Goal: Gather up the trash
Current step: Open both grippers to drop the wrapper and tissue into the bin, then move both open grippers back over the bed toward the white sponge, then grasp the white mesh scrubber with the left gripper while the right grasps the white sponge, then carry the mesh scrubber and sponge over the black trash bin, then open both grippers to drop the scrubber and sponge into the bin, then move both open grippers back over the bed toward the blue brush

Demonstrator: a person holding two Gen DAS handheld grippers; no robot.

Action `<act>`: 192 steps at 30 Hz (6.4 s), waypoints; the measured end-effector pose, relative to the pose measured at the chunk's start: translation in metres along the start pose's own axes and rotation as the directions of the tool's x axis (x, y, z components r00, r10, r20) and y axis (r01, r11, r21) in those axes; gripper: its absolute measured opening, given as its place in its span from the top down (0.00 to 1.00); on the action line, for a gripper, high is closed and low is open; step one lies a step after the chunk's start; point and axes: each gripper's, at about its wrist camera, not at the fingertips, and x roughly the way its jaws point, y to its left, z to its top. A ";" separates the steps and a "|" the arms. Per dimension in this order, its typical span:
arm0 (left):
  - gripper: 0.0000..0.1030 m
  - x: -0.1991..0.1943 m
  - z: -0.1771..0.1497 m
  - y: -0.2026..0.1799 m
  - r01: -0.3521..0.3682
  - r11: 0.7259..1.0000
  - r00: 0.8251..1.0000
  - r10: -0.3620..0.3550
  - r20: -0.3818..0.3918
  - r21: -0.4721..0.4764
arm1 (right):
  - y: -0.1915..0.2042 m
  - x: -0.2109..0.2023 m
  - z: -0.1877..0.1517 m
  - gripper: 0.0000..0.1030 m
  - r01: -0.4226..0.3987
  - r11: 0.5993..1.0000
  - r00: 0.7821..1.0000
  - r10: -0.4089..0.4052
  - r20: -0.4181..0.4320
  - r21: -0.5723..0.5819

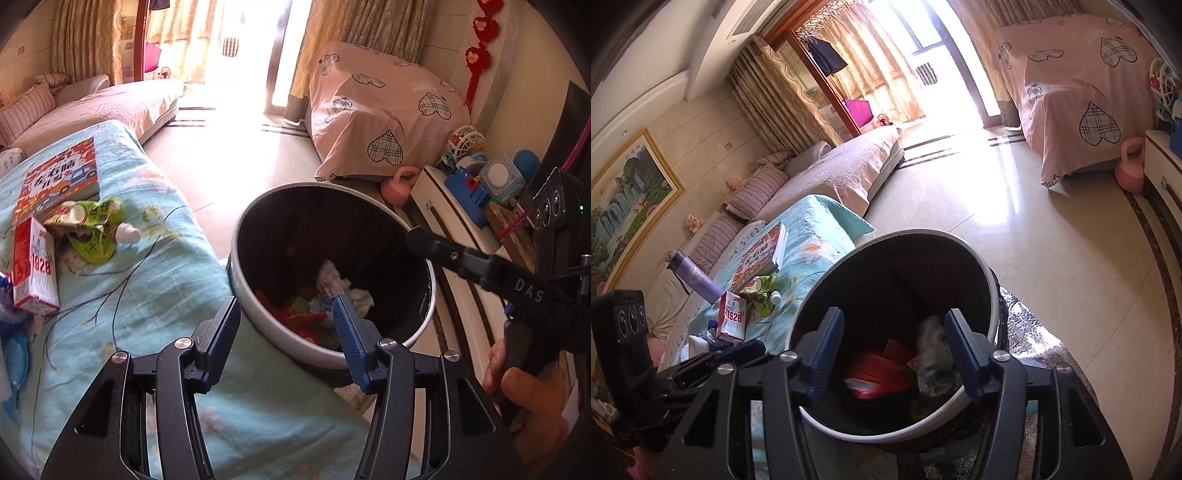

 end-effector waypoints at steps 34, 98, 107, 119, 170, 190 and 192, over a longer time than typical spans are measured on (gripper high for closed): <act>0.31 -0.128 -0.144 0.172 -0.170 0.911 0.980 0.196 0.033 -0.376 | 0.161 0.032 -0.102 0.04 -0.205 0.967 0.968 0.178 -0.175 -0.152; 0.91 -0.145 -0.121 0.231 -0.034 0.970 0.989 0.068 0.135 -0.242 | 0.244 0.099 -0.111 0.69 -0.343 0.926 0.916 0.294 -0.274 -0.155; 0.91 -0.119 -0.108 0.162 0.036 0.987 0.995 -0.020 0.102 -0.157 | 0.178 0.047 -0.098 0.69 -0.227 0.960 0.964 0.198 -0.180 -0.161; 0.91 -0.084 -0.081 0.085 0.106 0.992 0.992 -0.102 0.071 -0.064 | 0.097 -0.002 -0.075 0.69 -0.076 0.989 0.996 0.068 -0.063 -0.130; 0.74 0.018 0.013 -0.004 0.093 0.995 0.994 -0.091 -0.051 0.027 | 0.014 0.005 -0.013 0.62 0.106 0.983 0.993 -0.113 -0.035 -0.148; 0.52 -0.046 -0.053 0.064 -0.020 0.992 0.999 0.025 0.034 -0.123 | 0.051 -0.012 -0.037 0.06 -0.010 0.993 1.000 0.010 0.000 -0.118; 0.52 -0.055 -0.062 0.077 -0.040 0.989 0.998 0.046 0.037 -0.144 | 0.062 -0.010 -0.042 0.06 -0.033 0.992 0.999 0.032 -0.010 -0.122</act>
